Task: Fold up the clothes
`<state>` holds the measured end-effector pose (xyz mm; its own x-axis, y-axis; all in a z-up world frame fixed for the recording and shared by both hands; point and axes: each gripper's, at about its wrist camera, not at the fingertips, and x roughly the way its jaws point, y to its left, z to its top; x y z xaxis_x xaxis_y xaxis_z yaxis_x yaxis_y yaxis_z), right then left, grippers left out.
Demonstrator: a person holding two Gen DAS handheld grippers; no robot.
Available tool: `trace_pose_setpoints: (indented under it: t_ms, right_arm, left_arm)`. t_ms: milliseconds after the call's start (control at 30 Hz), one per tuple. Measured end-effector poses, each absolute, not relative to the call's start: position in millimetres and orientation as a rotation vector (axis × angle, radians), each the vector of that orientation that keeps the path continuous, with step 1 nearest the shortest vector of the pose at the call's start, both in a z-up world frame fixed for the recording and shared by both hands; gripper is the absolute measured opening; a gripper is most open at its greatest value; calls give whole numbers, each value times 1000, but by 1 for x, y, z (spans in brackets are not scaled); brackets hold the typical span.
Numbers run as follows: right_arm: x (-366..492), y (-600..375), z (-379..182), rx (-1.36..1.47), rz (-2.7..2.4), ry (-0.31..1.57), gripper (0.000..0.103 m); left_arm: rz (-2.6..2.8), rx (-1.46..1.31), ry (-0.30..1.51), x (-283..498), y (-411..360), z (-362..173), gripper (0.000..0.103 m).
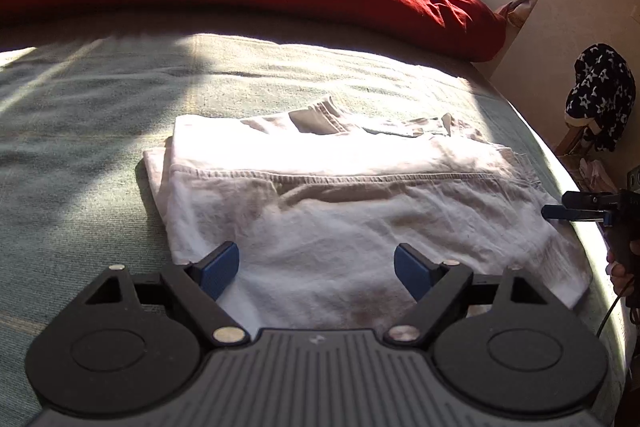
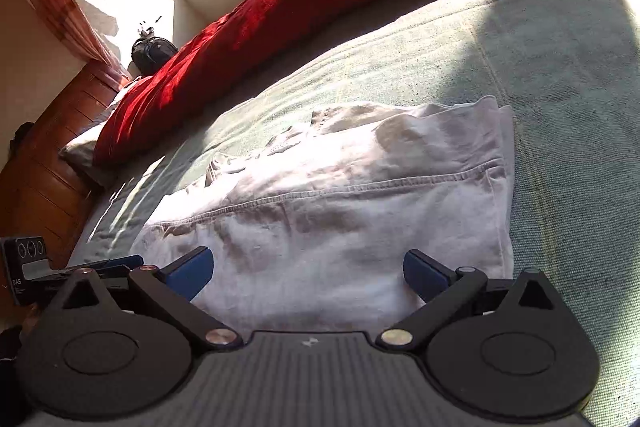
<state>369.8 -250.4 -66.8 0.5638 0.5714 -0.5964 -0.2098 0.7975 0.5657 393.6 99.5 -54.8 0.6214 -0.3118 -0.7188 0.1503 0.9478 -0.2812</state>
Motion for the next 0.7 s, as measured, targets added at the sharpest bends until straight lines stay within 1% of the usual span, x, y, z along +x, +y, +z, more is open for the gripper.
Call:
trace_pose_setpoints:
  t_ms: [67, 133, 233, 300, 400, 500, 600, 700]
  right_arm:
    - [374, -262, -67, 470, 440, 833, 102]
    - [378, -272, -56, 464, 402, 793, 102]
    - [393, -270, -43, 487, 479, 772, 103]
    - [404, -257, -41, 483, 535, 768, 103]
    - [420, -237, -49, 424, 558, 794, 103]
    - [439, -230, -71, 393, 523, 833, 103]
    - [449, -234, -76, 380, 479, 805, 103]
    - [446, -234, -64, 361, 457, 813, 103]
  left_arm:
    - [-265, -270, 834, 398, 115, -50, 83]
    - [-277, -294, 802, 402, 120, -41, 84]
    - [-394, -363, 787, 418, 112, -31, 85]
    - [-483, -393, 817, 430, 98, -37, 86]
    - [-457, -329, 853, 441, 81, -50, 86]
    - [-394, -312, 852, 450, 83, -65, 86]
    - [-356, -305, 839, 456, 85, -61, 86]
    - [-357, -220, 811, 438, 80, -48, 86]
